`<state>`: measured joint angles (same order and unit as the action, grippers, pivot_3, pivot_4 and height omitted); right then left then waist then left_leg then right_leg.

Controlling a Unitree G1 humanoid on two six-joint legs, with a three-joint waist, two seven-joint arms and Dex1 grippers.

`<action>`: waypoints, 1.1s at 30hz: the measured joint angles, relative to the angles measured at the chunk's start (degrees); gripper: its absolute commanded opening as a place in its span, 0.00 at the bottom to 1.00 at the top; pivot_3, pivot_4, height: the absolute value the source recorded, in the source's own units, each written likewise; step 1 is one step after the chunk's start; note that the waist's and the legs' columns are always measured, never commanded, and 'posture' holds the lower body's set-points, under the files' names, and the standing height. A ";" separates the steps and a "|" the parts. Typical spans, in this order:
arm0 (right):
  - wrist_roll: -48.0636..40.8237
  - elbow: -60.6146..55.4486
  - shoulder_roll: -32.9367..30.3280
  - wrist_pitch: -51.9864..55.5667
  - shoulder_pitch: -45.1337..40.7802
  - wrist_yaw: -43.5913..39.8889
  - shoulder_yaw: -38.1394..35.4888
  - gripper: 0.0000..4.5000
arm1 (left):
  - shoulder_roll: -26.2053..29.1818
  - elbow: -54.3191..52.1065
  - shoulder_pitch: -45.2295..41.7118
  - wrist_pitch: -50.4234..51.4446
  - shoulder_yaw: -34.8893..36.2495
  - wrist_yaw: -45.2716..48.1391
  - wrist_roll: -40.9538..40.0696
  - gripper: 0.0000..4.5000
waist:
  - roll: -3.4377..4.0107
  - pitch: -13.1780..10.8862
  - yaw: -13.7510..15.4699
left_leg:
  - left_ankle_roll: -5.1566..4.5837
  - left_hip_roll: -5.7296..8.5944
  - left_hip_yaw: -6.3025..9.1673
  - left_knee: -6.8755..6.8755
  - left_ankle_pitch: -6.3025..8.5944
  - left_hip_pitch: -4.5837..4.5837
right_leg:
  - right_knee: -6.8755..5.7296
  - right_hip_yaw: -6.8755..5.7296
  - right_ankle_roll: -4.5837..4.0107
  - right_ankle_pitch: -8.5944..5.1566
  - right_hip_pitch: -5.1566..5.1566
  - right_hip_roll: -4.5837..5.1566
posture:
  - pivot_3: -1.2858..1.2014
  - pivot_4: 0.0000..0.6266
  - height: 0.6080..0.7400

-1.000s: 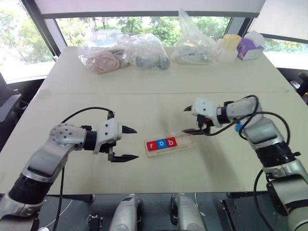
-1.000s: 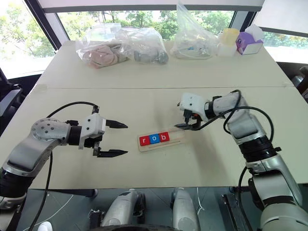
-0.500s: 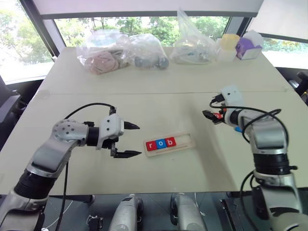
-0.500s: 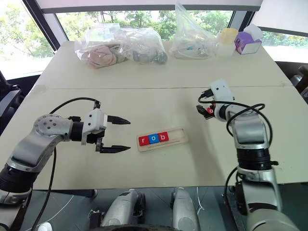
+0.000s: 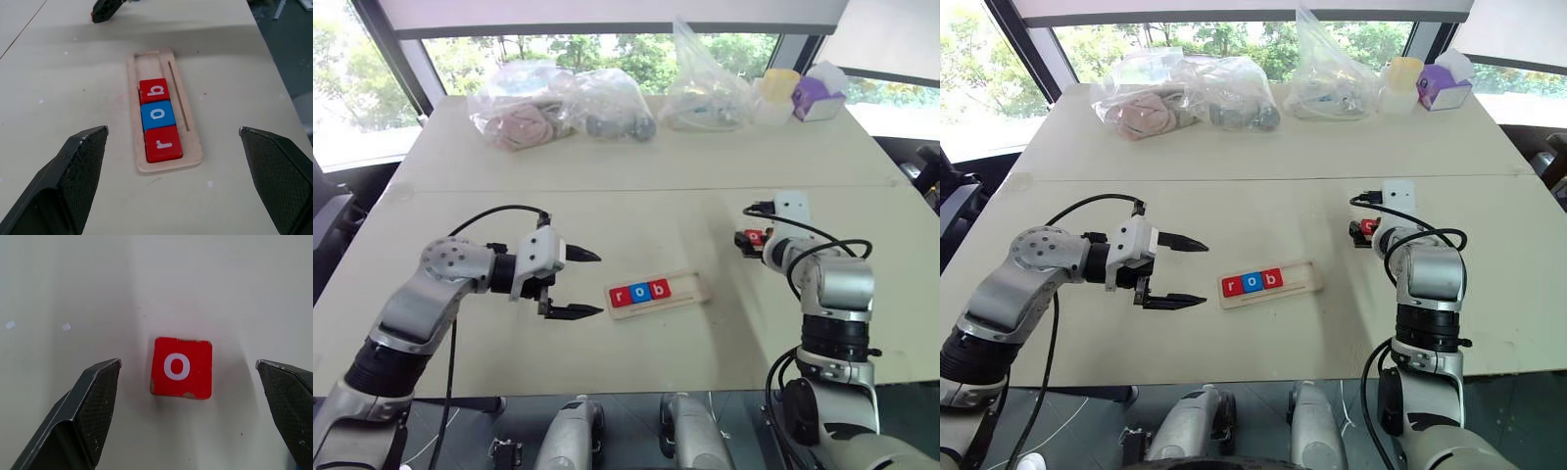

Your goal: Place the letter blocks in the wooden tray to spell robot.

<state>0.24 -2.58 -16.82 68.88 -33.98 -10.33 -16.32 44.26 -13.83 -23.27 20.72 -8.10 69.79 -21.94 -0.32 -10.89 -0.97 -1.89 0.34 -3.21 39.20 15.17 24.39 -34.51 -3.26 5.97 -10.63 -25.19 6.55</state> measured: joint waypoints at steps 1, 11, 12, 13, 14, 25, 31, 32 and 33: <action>-0.29 0.38 0.18 -0.03 0.00 0.38 -0.10 0.99 | 0.00 -0.03 0.00 0.22 0.05 -0.03 -0.08 1.00 | 0.00 0.00 0.00 | 0.00 0.00 0.01 0.00 0.00 0.00 | 0.00 0.00 0.00 0.00 0.00 -0.01 | 0.52 0.24 1.00; -2.38 1.92 0.81 -0.74 -0.73 2.19 -0.43 0.88 | -0.44 -1.37 -0.55 3.62 2.21 -1.68 -3.61 1.00 | 0.00 0.00 -0.08 | 0.00 -0.02 0.03 0.00 0.00 -0.02 | -0.01 0.01 0.00 0.00 0.02 -0.04 | 0.52 0.24 1.00; -2.70 2.14 0.94 -0.89 -0.81 2.20 -0.31 0.82 | -0.44 -1.62 -0.56 3.67 2.23 -1.75 -3.67 1.00 | 0.00 0.01 -0.08 | 0.00 -0.02 0.03 0.00 0.00 -0.03 | -0.01 0.01 0.00 0.00 0.02 -0.04 | 0.52 0.24 1.00; -2.84 2.39 0.99 -1.16 -0.96 2.23 -0.08 0.71 | -0.44 -1.80 -0.56 3.70 2.23 -1.77 -3.69 1.00 | 0.00 0.01 -0.11 | 0.00 -0.02 0.03 0.00 0.00 -0.03 | -0.01 0.01 0.00 0.00 0.03 -0.05 | 0.52 0.24 1.00; -2.92 2.62 1.03 -1.37 -1.08 2.27 0.34 0.58 | -0.44 -1.95 -0.56 3.71 2.23 -1.81 -3.69 1.00 | 0.00 0.01 -0.11 | 0.00 -0.02 0.03 0.00 0.00 -0.03 | -0.01 0.01 0.00 0.00 0.03 -0.05 | 0.52 0.24 1.00; -3.74 1.57 0.46 -2.38 -0.21 3.12 3.34 0.26 | -0.34 -3.08 0.60 3.72 2.18 -2.73 -3.54 1.00 | -0.01 0.01 -0.02 | 0.00 -0.03 0.06 0.00 0.00 -0.03 | 0.01 0.01 -0.01 -0.01 0.04 -0.06 | 0.52 0.24 1.00; -5.01 -8.39 -1.83 3.34 4.50 1.08 6.63 0.26 | -0.32 -3.32 0.78 3.71 2.15 -3.44 -3.51 1.00 | 0.00 0.01 0.27 | 0.00 -0.04 0.08 -0.03 0.00 0.00 | 0.03 0.01 -0.01 -0.01 0.02 -0.06 | 0.52 0.24 1.00; -5.60 -11.63 -2.35 5.02 5.98 0.51 7.13 0.26 | -0.28 -3.31 0.84 3.70 2.16 -3.51 -3.51 1.00 | 0.00 0.01 0.34 | 0.00 -0.04 0.09 -0.03 0.00 0.01 | 0.04 0.00 -0.01 -0.01 0.02 -0.06 | 0.52 0.24 1.00; -6.11 -14.43 -2.60 6.60 7.16 0.14 7.39 0.26 | -0.28 -3.30 0.88 3.70 2.15 -3.55 -3.51 1.00 | 0.00 0.01 0.34 | 0.00 -0.04 0.09 -0.03 0.00 0.01 | 0.06 0.00 -0.01 -0.01 0.02 -0.06 | 0.52 0.24 1.00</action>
<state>-5.86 -17.01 -19.43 75.48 -26.82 -10.20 -8.93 43.98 -17.13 -22.39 24.42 -5.94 66.24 -25.45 -0.32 -10.88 -0.63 -1.90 0.30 -3.12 39.17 15.17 24.40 -34.45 -3.26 5.96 -10.64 -25.16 6.49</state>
